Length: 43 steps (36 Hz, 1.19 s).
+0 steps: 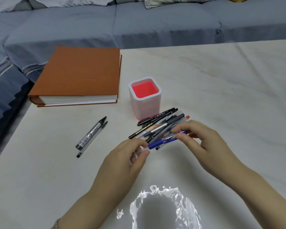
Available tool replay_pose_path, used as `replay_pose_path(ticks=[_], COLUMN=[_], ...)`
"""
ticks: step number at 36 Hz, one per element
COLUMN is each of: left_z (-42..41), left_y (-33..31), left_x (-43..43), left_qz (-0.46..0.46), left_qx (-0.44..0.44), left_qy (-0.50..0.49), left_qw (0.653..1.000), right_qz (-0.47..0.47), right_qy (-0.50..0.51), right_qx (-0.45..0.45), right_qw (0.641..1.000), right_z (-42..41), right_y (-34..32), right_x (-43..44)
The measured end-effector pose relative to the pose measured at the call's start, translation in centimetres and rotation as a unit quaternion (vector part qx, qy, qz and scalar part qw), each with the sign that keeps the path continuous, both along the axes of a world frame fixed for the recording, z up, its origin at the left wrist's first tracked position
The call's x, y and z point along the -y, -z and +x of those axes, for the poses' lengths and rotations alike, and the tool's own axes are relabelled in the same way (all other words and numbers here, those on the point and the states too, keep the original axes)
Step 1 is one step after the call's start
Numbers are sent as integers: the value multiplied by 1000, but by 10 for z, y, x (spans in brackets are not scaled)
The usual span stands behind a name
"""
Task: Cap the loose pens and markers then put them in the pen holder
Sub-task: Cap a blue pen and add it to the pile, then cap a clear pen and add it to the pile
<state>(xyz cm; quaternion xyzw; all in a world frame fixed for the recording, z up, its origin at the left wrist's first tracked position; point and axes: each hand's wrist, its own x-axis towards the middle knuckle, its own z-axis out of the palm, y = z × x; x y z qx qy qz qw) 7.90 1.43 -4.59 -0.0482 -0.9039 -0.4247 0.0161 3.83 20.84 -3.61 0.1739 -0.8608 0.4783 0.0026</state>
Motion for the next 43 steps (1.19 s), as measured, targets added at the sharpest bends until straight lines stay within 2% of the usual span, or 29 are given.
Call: replay_pose_path(ticks=[8, 11, 14, 16, 18, 21, 24, 26, 29, 36, 43], left_z=[-4, -5, -9, -14, -19, -23, -26, -28, -30, -31, -40], left_y=[3, 3, 2, 1, 2, 10, 24, 33, 43, 52, 60], left_x=[4, 3, 0, 2, 5, 13, 32, 52, 77, 84, 78], left_qz=[-11, 2, 84, 145, 164, 104, -49, -166, -239, -285, -270], left_qx=[-54, -46, 28, 128, 217, 220, 113, 29, 15, 54, 68], left_qy=[34, 38, 21, 22, 47, 50, -22, -96, -154, -169, -188], left_qw=[998, 998, 996, 981, 961, 969, 992, 981, 959, 942, 942], right_qz=[-24, 1, 7, 30, 98, 187, 161, 146, 152, 215, 213], right_qy=[-48, -68, -82, -114, -155, -172, -120, -64, -4, 70, 72], right_qx=[17, -17, -46, -60, -77, -111, -130, -144, -133, -89, -109], right_qw=[998, 998, 996, 991, 980, 961, 971, 977, 979, 970, 968], right_z=[-2, -4, -7, -9, -11, -14, -20, -29, -45, -68, -21], right_y=[-2, 2, 4, 7, 13, 26, 32, 35, 40, 62, 61], right_x=[4, 1, -2, -4, -4, -2, -1, -3, -6, -4, -27])
